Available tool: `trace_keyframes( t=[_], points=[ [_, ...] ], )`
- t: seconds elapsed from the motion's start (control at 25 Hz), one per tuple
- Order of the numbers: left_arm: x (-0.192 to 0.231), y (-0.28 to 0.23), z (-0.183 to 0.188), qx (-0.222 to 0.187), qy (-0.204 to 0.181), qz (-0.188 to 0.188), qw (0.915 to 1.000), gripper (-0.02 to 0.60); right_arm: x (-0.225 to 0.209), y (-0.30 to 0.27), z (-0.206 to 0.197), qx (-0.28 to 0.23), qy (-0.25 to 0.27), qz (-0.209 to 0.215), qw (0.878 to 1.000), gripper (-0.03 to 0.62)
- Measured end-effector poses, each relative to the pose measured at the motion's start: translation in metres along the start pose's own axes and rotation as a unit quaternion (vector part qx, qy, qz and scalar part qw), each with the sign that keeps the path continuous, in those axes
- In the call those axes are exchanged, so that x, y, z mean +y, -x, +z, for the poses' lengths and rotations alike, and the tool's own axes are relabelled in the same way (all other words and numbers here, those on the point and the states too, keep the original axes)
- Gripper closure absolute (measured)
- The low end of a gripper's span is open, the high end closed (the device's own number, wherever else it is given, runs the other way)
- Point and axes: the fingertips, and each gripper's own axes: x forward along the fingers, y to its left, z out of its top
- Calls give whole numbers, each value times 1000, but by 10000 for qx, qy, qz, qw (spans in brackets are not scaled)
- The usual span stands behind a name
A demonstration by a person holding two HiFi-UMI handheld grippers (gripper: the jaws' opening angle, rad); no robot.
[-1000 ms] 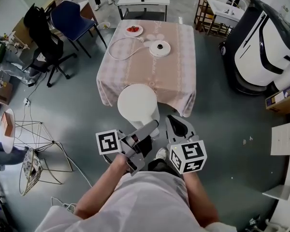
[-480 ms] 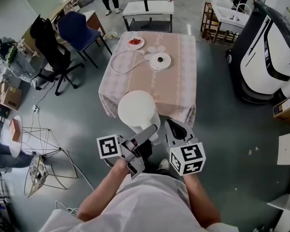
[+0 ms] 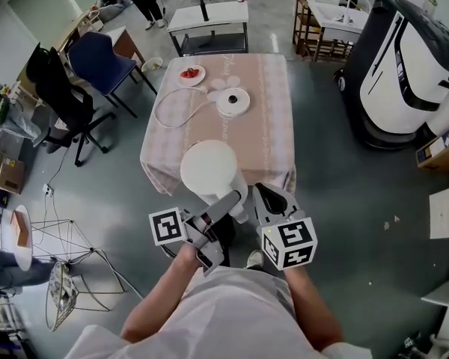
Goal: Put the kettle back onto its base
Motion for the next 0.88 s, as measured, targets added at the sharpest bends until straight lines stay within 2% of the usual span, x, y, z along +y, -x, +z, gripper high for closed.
trace_keyframes(
  t=[0.4, 0.88],
  points=[
    [14, -22, 71, 583, 166, -136, 9981, 370, -10, -70, 23, 86, -59, -515, 9986, 589],
    [20, -28, 161, 988, 267, -312, 9943, 370, -8, -149, 58, 119, 27, -955, 9954, 589]
  ],
)
